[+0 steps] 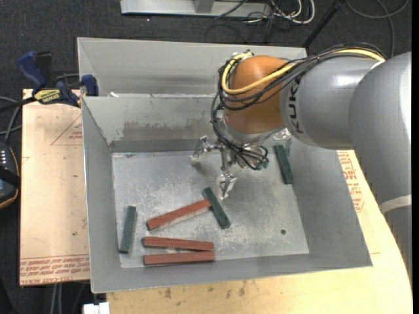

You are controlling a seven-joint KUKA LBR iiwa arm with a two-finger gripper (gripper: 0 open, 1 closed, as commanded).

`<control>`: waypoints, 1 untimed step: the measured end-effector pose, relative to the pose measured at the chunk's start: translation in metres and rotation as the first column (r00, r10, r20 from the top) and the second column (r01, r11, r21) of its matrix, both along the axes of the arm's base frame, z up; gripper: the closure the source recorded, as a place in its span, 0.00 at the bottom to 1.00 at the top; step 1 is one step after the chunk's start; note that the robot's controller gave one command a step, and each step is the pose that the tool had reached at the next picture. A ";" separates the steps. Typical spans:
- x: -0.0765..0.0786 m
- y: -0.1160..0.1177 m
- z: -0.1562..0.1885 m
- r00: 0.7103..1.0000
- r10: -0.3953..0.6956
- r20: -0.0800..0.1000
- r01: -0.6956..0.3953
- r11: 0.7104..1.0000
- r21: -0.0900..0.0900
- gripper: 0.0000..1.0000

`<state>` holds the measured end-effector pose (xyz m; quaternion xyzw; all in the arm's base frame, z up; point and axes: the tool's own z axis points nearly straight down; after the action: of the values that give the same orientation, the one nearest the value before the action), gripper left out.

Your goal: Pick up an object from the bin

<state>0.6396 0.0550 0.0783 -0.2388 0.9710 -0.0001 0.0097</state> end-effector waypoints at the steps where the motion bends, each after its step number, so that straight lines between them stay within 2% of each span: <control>1: 0.000 0.000 0.000 1.000 0.000 0.000 0.000 1.000 0.000 0.00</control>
Offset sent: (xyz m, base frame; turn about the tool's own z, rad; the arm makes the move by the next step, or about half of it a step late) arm -0.0212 -0.0534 -0.0083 -0.4371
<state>0.6397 0.0550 0.0784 -0.2386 0.9711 0.0000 0.0098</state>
